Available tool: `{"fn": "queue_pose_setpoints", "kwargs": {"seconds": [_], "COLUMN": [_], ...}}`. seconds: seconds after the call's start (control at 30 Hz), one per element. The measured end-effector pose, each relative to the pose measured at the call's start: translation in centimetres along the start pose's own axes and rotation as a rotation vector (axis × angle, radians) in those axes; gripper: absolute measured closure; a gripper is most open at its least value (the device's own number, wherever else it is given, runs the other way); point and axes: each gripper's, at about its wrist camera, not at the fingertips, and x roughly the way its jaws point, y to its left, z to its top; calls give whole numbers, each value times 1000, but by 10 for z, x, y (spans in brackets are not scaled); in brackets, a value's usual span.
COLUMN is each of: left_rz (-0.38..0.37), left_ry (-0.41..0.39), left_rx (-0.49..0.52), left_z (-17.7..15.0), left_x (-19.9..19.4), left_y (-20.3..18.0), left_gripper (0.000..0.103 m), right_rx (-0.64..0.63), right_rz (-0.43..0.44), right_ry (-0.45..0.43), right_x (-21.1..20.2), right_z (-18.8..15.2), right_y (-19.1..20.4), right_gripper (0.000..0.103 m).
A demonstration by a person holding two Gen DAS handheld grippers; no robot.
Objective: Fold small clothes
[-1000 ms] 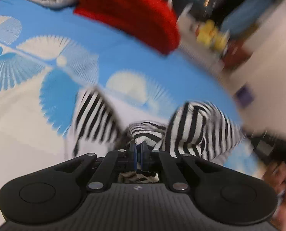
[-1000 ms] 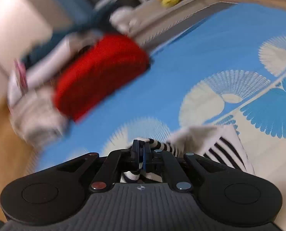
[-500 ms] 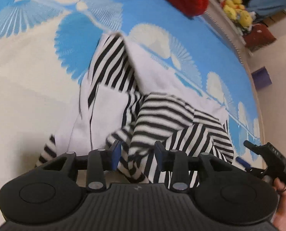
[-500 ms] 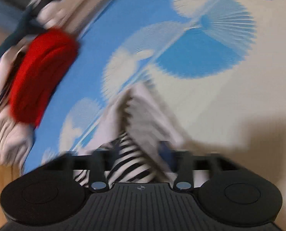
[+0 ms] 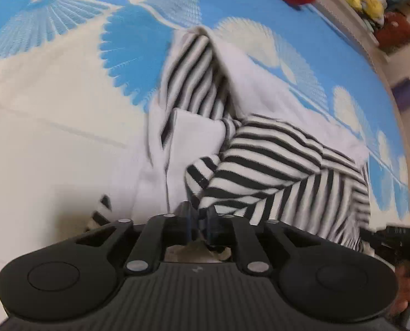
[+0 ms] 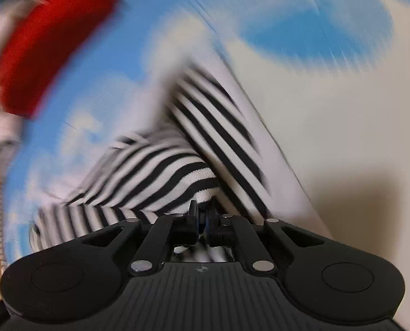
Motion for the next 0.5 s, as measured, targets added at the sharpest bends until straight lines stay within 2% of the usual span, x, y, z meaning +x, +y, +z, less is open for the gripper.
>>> {"fn": "queue_pose_setpoints", "kwargs": {"seconds": [0.03, 0.07, 0.1, 0.13, 0.17, 0.2, 0.23, 0.27, 0.3, 0.33, 0.37, 0.4, 0.43, 0.47, 0.5], "left_rz": [-8, -18, -24, -43, -73, -122, -144, -131, -91, -37, 16, 45, 31, 7, -2], "left_ry": [-65, -153, -236, -285, -293, -271, -222, -170, -91, -8, 28, 27, 17, -7, -38], "left_rx": [43, 113, 175, 216, 231, 236, 224, 208, 201, 215, 221, 210, 196, 193, 189], "left_z": [2, 3, 3, 3, 2, 1, 0, -1, -1, -2, -3, -3, -1, 1, 2], "left_x": [-13, -28, -43, -53, -56, -53, -43, -32, -15, 5, 17, 21, 17, 7, -3], "left_y": [-7, -20, -31, -38, -41, -42, -40, -36, -35, -32, -27, -24, -24, -25, -29], "left_gripper": [84, 83, 83, 83, 83, 83, 83, 84, 84, 84, 87, 90, 91, 91, 91], "right_rx": [59, 95, 90, 55, -5, -53, -95, -124, -130, -114, -107, -129, -151, -152, -131], "right_rz": [13, 49, 96, 115, 121, 123, 139, 186, 239, 259, 232, 151, 78, 36, 44], "right_ry": [10, -27, -98, -161, -249, -320, -362, -347, -288, -208, -143, -68, -37, -36, -47], "right_x": [2, -5, -18, -27, -42, -52, -58, -55, -45, -31, -17, -1, 9, 14, 13], "right_z": [0, 1, 3, 6, 6, 5, 3, 2, 2, 2, 0, -2, -5, -7, -7], "right_y": [-8, -11, -9, -5, 2, 8, 14, 18, 19, 19, 19, 19, 18, 16, 14], "right_gripper": [93, 92, 91, 88, 80, 71, 67, 64, 64, 64, 64, 64, 66, 68, 67]}}
